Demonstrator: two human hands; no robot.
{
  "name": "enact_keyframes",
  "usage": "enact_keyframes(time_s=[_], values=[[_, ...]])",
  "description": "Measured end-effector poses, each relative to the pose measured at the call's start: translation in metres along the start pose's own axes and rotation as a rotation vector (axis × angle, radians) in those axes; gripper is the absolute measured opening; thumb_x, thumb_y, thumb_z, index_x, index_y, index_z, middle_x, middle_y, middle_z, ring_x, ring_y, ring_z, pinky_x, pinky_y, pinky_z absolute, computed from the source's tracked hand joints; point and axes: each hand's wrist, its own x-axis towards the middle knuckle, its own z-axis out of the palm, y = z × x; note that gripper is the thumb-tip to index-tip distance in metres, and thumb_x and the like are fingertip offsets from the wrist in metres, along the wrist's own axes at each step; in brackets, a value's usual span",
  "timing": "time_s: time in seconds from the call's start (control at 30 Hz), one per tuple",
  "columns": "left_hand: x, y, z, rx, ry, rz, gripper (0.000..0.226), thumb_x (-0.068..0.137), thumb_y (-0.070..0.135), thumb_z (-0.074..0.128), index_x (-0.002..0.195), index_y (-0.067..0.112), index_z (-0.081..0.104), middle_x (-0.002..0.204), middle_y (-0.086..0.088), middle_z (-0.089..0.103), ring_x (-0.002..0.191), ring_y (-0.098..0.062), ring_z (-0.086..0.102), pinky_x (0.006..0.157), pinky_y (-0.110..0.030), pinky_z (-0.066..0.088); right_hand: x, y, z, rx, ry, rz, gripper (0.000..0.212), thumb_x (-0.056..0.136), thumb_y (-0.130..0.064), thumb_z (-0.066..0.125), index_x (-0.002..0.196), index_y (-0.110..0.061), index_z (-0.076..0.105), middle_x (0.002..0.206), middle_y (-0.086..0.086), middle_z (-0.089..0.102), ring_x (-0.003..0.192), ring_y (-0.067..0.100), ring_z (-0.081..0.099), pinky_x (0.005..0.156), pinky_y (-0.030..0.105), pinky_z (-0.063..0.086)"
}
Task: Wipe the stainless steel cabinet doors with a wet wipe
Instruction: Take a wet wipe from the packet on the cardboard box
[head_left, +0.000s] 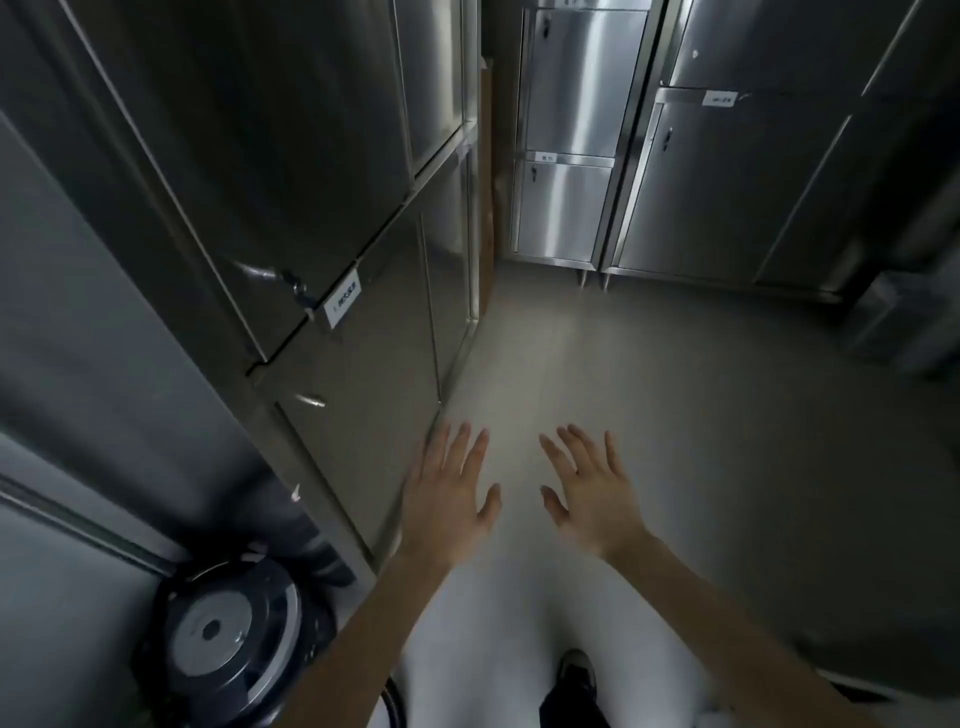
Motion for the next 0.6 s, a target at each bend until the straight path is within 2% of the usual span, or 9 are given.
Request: enact_keyframes(time_s=[0.1, 0.2, 0.47, 0.6], values=[[0.029, 0.009, 0.01, 0.007, -0.02, -0.012, 0.064, 0.099, 0.054, 0.026, 0.156, 0.029, 0.01, 0.163, 0.002, 0.011, 0.151, -0.021, -0.001, 0.122, -0.042, -0.002, 0.018, 0.027, 0.01, -0.021, 0.08, -0.024, 0.057, 0.076, -0.033, 0.073, 0.126, -0.008, 0.059, 0.126, 0.017, 0.059, 0.122, 0.033, 0.052, 0.102, 0.059, 0.032], [0.072, 0.022, 0.012, 0.01, -0.037, -0.006, 0.064, 0.099, 0.055, 0.023, 0.156, 0.03, 0.007, 0.164, 0.003, 0.007, 0.151, -0.02, -0.003, 0.122, -0.04, -0.006, 0.046, 0.06, 0.015, -0.026, 0.091, -0.057, 0.056, 0.072, -0.033, 0.076, 0.121, -0.01, 0.063, 0.122, 0.015, 0.062, 0.117, 0.031, 0.056, 0.099, 0.06, 0.038], [0.204, 0.078, 0.001, 0.029, 0.05, -0.046, 0.064, 0.098, 0.056, 0.023, 0.156, 0.032, 0.01, 0.163, 0.006, 0.012, 0.151, -0.018, -0.002, 0.122, -0.04, -0.007, 0.139, 0.177, 0.004, -0.059, 0.152, -0.101, 0.057, 0.072, -0.037, 0.074, 0.122, -0.013, 0.062, 0.123, 0.013, 0.061, 0.116, 0.031, 0.057, 0.098, 0.06, 0.038], [0.245, 0.1, 0.01, -0.02, 0.027, -0.026, 0.062, 0.097, 0.051, 0.035, 0.154, 0.027, 0.025, 0.16, 0.002, 0.023, 0.151, -0.022, 0.008, 0.123, -0.044, 0.001, 0.165, 0.217, 0.011, -0.035, 0.134, -0.062, 0.057, 0.071, -0.036, 0.076, 0.121, -0.013, 0.064, 0.121, 0.013, 0.062, 0.114, 0.031, 0.059, 0.096, 0.06, 0.041]])
